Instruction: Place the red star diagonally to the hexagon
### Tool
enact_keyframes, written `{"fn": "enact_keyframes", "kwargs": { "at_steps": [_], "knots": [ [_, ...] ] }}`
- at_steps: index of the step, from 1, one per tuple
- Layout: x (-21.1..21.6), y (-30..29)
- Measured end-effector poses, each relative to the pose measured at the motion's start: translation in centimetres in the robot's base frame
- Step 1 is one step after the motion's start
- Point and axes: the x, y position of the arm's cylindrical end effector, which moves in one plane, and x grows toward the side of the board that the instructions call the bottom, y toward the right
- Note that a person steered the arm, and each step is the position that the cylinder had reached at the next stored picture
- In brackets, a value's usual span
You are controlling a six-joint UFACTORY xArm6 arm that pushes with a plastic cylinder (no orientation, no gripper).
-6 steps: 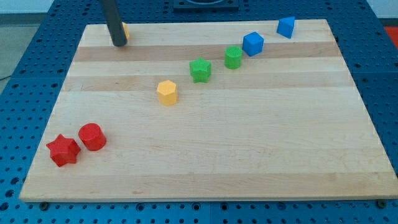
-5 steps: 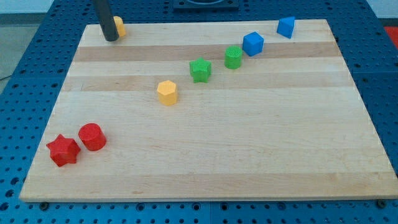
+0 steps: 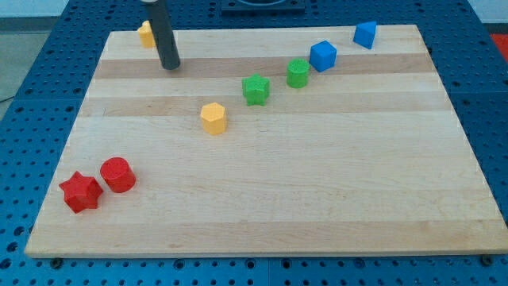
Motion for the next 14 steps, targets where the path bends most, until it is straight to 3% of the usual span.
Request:
{"fn": "enact_keyframes", "kwargs": {
  "at_steps": [1,2,3,5,10,11,12,14],
  "knots": [
    [3.2,-0.5],
    [3.3,2.2],
    [7.1,-0.2],
    [7.3,-12.6],
    [7.6,-12.8],
    [10.7,-12.8],
    [16.7,-12.8],
    [21.0,-12.7]
  ]
}}
